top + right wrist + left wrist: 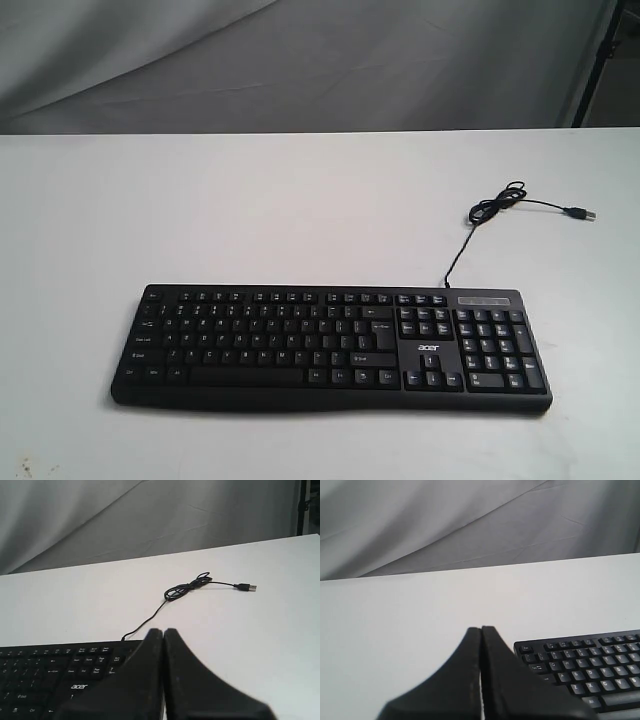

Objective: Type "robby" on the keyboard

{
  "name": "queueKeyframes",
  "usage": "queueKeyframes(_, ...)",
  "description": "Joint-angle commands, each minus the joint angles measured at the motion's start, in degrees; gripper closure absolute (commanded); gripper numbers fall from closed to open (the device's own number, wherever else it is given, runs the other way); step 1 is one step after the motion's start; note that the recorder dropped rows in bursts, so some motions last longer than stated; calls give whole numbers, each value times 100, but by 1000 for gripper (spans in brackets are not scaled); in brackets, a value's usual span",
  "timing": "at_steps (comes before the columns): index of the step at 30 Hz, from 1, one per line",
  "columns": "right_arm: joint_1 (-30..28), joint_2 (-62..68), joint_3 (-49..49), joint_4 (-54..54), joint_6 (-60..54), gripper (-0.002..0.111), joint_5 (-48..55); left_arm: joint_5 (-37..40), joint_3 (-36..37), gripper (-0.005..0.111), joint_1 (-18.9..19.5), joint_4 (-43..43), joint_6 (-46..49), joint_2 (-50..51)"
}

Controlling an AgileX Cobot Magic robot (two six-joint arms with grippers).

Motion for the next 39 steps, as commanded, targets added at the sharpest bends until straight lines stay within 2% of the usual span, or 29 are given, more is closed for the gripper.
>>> queueKeyframes(1, -44, -29, -181, -3, 22, 108, 381, -42, 25, 107, -36, 27, -16, -20)
queueKeyframes(6, -44, 192, -1317, -27, 22, 108, 1205, -42, 25, 107, -36, 27, -16, -20)
queueKeyframes(12, -44, 1420, -2602, -61, 22, 108, 1217, -42, 25, 107, -36, 27, -16, -20)
queueKeyframes(19, 134, 2799, -3286, 100, -12, 108, 963, -42, 25, 107, -36, 27, -16, -20)
queueKeyframes(24, 841, 3607, -3386, 468, -14, 108, 856, -42, 25, 107, -36, 27, -16, -20)
queueKeyframes(30, 2358, 5112, -4076, 497, -512, 108, 1632, -42, 25, 107, -36, 27, -16, -20)
queueKeyframes(34, 3109, 6348, -4854, 1233, -1634, 108, 1769, -42, 25, 107, -36, 27, -16, -20)
queueKeyframes(39, 3483, 7803, -5826, 2378, -2891, 108, 1790, -42, 25, 107, -36, 27, -16, -20)
